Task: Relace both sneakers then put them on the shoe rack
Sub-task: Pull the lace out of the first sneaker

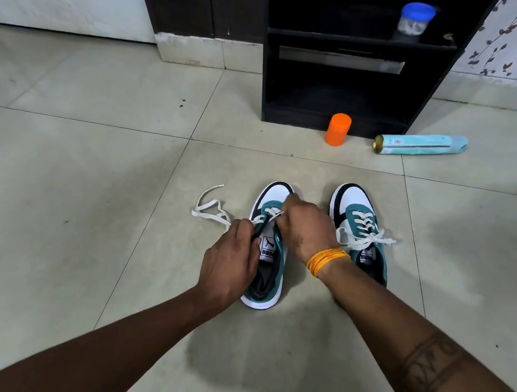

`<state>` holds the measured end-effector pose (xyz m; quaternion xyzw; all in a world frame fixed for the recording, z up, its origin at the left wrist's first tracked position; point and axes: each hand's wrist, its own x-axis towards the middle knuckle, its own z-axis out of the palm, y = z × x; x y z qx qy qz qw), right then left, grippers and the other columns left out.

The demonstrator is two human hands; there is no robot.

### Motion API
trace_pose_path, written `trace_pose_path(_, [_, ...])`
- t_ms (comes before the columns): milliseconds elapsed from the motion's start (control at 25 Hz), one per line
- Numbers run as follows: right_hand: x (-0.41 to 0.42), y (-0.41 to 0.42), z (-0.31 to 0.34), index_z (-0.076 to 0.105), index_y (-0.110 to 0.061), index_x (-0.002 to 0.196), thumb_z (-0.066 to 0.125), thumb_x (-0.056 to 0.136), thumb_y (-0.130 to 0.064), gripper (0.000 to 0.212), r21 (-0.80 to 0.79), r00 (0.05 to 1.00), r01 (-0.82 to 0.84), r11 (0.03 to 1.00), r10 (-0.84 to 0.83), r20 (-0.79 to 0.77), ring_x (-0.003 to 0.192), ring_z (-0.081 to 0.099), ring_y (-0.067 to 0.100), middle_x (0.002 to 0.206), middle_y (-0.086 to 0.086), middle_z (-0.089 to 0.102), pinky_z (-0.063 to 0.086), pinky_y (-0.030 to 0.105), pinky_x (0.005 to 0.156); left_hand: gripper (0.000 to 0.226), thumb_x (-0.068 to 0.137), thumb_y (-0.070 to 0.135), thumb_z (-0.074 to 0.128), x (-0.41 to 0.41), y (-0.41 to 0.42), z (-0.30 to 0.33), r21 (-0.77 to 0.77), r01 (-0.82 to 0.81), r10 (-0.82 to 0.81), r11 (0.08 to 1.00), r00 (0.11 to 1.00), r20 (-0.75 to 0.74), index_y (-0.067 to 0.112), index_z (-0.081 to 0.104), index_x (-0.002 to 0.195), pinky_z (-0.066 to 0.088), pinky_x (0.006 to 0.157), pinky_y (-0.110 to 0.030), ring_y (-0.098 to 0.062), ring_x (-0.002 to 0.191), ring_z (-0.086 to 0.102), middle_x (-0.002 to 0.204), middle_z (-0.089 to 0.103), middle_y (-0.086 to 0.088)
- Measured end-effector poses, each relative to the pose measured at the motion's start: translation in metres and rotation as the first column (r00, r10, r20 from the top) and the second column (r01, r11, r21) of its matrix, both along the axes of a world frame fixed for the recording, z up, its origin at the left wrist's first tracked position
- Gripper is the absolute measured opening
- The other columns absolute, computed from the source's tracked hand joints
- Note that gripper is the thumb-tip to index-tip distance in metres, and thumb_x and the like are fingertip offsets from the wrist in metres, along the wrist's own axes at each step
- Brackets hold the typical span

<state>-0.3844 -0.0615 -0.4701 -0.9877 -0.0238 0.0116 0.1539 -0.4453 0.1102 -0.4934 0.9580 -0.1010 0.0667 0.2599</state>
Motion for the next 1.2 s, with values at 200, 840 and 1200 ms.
trace_pose_path(200, [-0.013,-0.009,-0.011,0.060,-0.022,0.116,0.050,0.092,-0.020,0.026,0.171,0.992,-0.003,0.985,-0.018,0.126,0.077,0.067,0.041,0.084,0.012,0.071,0.051,0.040,0.064,0.017,0.107,0.034,0.045,0.003,-0.001,-0.002,0.003,0.021,-0.021,1.000,1.000,0.009,0.020,0.039,0.099,0.035,0.058,-0.036,-0.035,0.080,0.058,0.096,0.054,-0.005])
trace_pose_path(840, [-0.012,-0.004,-0.008,0.058,-0.017,0.110,0.050,0.096,-0.019,0.016,-0.182,0.965,-0.174,0.968,0.204,0.163,0.077,0.068,0.042,0.088,0.012,0.070,0.045,0.040,0.059,0.017,0.106,0.033,0.044,0.003,-0.002,-0.001,-0.004,0.033,-0.033,0.999,0.999,0.020,0.020,0.038,0.098,0.036,0.059,-0.036,-0.034,0.080,0.057,0.096,0.053,-0.004])
trace_pose_path(1200, [-0.017,-0.012,-0.010,0.057,-0.026,0.136,0.055,0.093,-0.021,0.043,0.013,0.965,-0.066,0.998,0.060,0.257,0.070,0.068,0.041,0.081,0.014,0.072,0.050,0.040,0.058,0.016,0.106,0.033,0.044,0.003,-0.002,-0.003,0.003,0.022,-0.022,1.000,1.000,0.019,0.019,0.039,0.099,0.036,0.059,-0.036,-0.034,0.080,0.056,0.095,0.053,-0.004])
